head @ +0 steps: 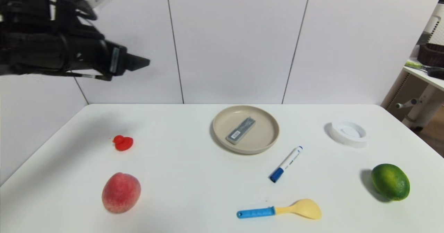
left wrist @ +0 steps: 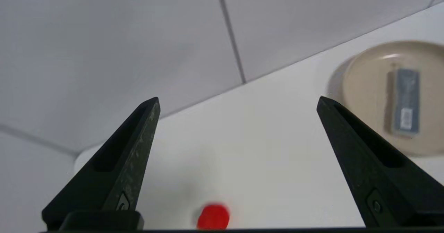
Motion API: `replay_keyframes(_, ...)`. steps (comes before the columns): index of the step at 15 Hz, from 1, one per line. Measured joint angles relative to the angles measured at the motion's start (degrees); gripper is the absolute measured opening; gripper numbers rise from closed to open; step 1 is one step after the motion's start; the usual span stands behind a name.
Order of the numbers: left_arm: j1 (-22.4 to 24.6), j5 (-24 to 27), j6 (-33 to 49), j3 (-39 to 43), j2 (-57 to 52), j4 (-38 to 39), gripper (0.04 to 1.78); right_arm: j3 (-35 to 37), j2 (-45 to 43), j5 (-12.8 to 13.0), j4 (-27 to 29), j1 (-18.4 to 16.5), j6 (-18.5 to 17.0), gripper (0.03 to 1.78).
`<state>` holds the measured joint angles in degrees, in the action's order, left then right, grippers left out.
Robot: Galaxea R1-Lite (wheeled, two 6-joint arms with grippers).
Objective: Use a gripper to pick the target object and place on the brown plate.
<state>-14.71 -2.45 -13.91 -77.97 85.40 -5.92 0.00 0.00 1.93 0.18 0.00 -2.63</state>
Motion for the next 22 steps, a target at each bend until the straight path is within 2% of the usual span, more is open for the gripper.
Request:
replay_keyframes(2,3.1,-0.1,0.9,11.6,-9.1,0.0,1.65,0.0,0.0,0.0,0.0,0.0,0.0,1.71)
replay_keyframes(6,5.6,-0.3,3.6,35.0,-27.2,0.2,1.67,0.0,0.0,0.0,0.0,0.0,0.0,1.71)
replay_keyframes(11,8.4,0.0,5.8,57.9,-51.3,0.3,1.68,0.0,0.0,0.0,0.0,0.0,0.0,1.71)
replay_keyframes(14,11.8,0.9,6.2,66.8,-66.0,0.0,1.69,0.0,0.0,0.0,0.0,0.0,0.0,1.71)
replay_keyframes(17,14.0,3.3,7.3,71.8,-78.8,-2.8,1.69,0.0,0.0,0.0,0.0,0.0,0.0,1.71)
replay_keyframes(22,15.0,4.2,8.5,74.0,-84.8,-3.5,1.69,0.0,0.0,0.0,0.0,0.0,0.0,1.71)
